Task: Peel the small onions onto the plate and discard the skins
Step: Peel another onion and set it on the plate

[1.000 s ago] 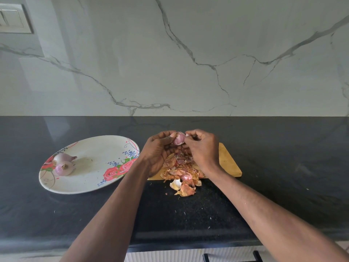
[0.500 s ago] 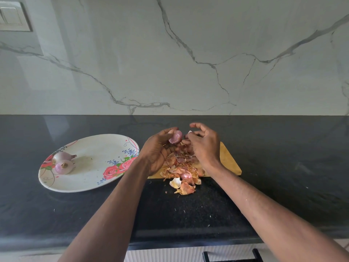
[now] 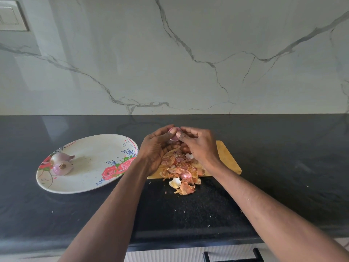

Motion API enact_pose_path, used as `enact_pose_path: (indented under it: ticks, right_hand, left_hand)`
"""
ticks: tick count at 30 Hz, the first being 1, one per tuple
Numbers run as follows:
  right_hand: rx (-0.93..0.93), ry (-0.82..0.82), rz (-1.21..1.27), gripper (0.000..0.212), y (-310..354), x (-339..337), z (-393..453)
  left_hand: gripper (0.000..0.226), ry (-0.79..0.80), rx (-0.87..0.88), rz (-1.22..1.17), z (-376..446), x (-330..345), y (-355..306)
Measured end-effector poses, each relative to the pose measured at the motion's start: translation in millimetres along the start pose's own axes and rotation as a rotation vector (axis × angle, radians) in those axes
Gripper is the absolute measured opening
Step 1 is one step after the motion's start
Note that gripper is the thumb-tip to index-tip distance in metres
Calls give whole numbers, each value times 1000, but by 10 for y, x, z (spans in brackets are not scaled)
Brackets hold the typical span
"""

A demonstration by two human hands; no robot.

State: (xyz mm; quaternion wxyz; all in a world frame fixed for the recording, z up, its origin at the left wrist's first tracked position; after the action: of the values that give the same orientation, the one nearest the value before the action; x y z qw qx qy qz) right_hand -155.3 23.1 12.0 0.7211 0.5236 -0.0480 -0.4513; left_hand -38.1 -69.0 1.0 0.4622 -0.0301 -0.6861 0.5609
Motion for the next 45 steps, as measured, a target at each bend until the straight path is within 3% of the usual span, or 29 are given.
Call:
enact_pose_path:
  ticks: [7,15,26,29,34,40,45]
  right_hand:
    - [24,-42,42,23,1,-24,-23]
    - [3,-109,57,4,64,-9,-43]
    - [139,-122,98,10,-50,25,18]
    - [113,-59,48,25,-21,42,5]
    - [125,45,188,9,41,26,-7]
    - [203,9,230,13,11,-2,4]
    - [185,-4,202,4,55,17,-5]
  left_hand:
    - [35,7,-17,-24,3,1,11]
    - [16,16,13,16,16,38,39]
    - [14,-52,17,-65,0,33,-1]
    - [16,-75,35,-22,13,-22,-8]
    - [18,-66,32,0,23,-13,-11]
    - [5,-56,41,54,-1,24,4]
    - [27,-36,66,103,3,16,5]
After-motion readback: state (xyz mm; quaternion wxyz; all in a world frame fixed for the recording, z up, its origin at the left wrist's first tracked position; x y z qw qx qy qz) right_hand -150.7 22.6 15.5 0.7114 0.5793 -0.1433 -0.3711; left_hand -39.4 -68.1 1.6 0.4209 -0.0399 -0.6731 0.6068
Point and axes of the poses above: each hand's wrist, its own z-axis towards the middle knuckle, its own x-axis out of the palm, y = z × x, the point moved 3 cm from there along z, towards the middle knuckle, and after that the axes turned 9 degrees about -z, right-handed, at the moved point
